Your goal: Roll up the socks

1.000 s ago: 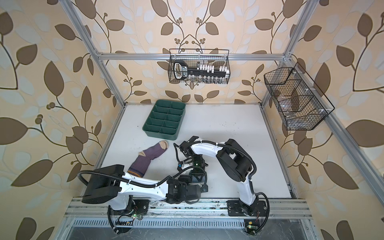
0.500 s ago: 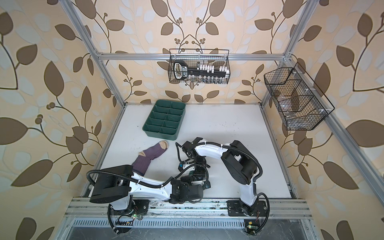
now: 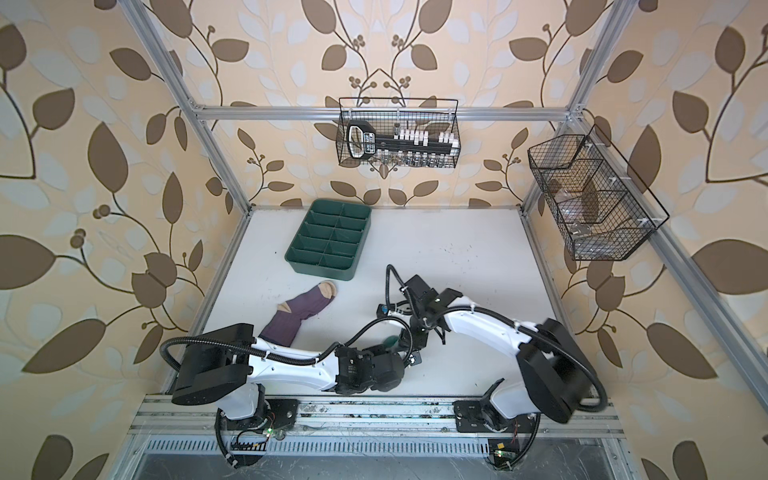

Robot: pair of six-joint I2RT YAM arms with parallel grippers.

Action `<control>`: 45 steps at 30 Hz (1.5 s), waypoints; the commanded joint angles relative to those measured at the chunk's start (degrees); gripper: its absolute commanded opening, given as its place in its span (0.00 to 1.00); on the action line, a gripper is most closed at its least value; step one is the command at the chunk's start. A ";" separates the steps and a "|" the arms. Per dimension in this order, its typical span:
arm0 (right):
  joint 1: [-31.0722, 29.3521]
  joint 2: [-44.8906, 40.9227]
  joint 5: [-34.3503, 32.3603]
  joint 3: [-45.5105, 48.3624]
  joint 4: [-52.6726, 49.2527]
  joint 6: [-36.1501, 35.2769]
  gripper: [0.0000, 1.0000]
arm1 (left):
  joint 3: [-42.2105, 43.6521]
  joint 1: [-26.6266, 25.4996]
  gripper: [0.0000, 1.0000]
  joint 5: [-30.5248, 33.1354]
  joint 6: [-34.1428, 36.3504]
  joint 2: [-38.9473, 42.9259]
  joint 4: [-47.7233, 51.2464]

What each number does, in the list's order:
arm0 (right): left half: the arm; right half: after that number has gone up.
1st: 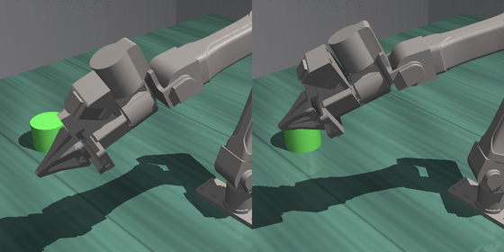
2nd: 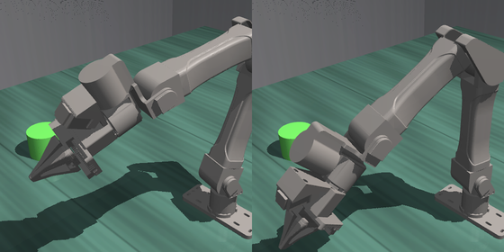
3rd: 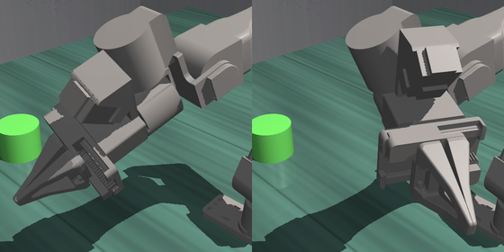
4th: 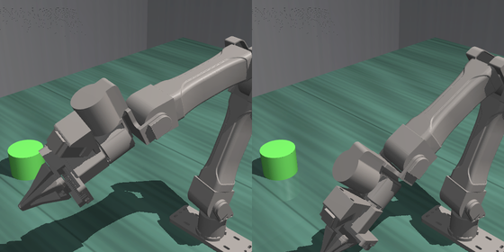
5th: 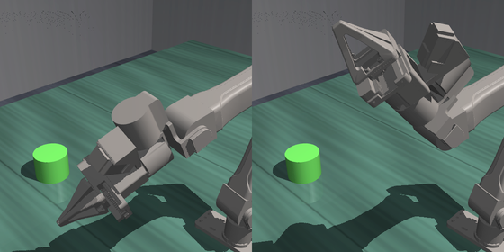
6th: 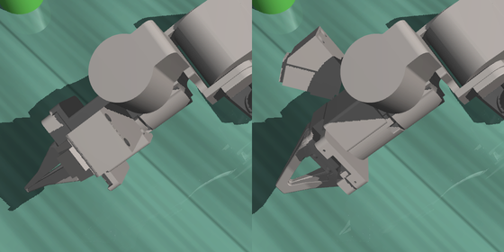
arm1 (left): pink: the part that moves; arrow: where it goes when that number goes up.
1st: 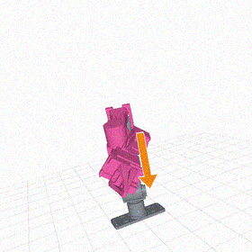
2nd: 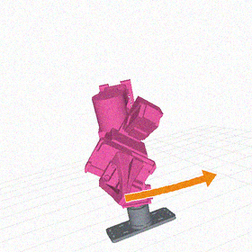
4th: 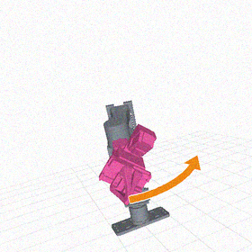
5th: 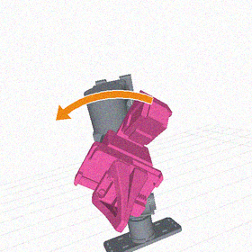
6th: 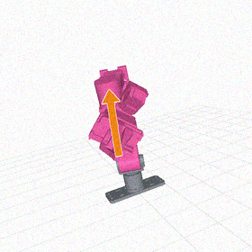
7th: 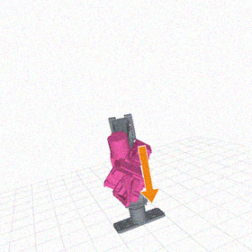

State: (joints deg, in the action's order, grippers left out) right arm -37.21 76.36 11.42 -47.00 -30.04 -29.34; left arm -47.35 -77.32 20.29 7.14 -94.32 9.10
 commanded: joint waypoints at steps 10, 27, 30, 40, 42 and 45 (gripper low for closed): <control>8.89 -44.59 -15.46 8.66 15.45 9.19 0.61 | -7.64 12.63 0.05 -29.30 -3.85 -0.42 18.16; -42.95 -29.13 -50.57 22.21 9.58 -15.39 0.66 | -15.08 26.04 0.06 -47.32 -2.91 -13.39 26.13; -42.71 -19.20 -54.01 25.60 23.13 -14.61 0.66 | -15.05 26.67 0.06 -47.64 -3.00 -14.26 25.62; -33.56 -5.38 -41.79 29.43 44.55 -18.55 0.62 | -15.46 26.78 0.07 -49.03 -2.60 -15.87 25.94; -32.13 -2.34 -40.28 28.92 45.93 -18.21 0.60 | -15.55 26.78 0.07 -49.03 -2.63 -16.13 25.88; -31.15 1.85 -39.01 28.51 46.85 -18.11 0.54 | -15.71 26.78 0.07 -49.22 -2.39 -16.16 26.06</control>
State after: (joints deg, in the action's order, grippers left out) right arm -69.32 75.16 -31.51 -18.44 12.47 -46.74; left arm -64.93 -50.13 -32.82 3.86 -106.28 31.57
